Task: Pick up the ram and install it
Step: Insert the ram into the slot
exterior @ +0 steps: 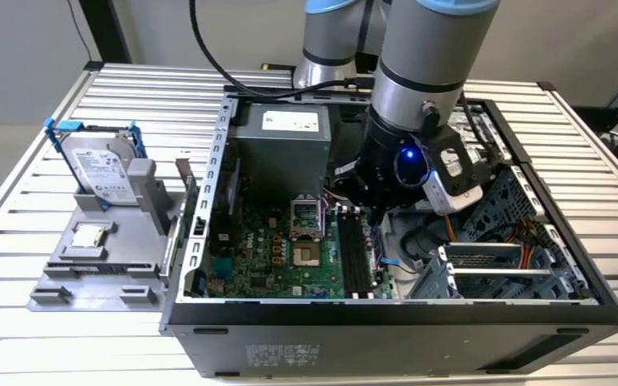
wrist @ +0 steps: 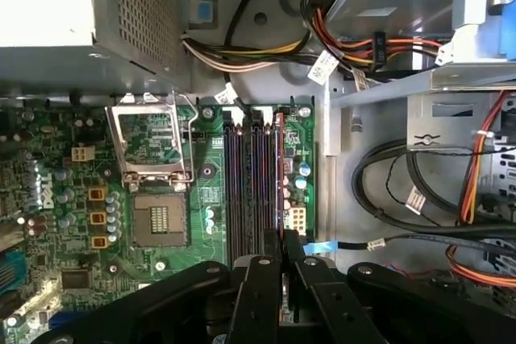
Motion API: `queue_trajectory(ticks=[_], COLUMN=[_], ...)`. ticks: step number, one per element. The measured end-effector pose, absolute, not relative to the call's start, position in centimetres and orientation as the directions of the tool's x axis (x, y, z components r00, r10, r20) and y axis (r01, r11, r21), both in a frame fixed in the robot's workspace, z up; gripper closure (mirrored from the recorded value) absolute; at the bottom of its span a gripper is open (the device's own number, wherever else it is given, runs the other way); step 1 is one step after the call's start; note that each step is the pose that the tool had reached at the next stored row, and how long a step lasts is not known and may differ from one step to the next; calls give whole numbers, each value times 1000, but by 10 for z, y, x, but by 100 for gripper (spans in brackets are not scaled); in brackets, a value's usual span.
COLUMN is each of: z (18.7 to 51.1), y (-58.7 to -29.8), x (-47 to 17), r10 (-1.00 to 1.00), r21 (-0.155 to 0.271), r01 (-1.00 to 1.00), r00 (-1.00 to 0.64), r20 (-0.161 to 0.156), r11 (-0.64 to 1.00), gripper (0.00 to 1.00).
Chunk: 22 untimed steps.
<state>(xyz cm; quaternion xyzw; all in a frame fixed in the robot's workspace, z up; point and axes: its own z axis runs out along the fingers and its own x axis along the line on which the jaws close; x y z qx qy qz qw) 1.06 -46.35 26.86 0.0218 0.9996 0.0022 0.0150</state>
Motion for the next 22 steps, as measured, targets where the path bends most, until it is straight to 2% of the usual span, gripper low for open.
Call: queue_trajectory(ticks=[22], z=[231], y=[-464], x=[11], r10=[43], r21=[5], r01=[43], r00=[-999], r20=[-31], r11=[999], gripper=[100])
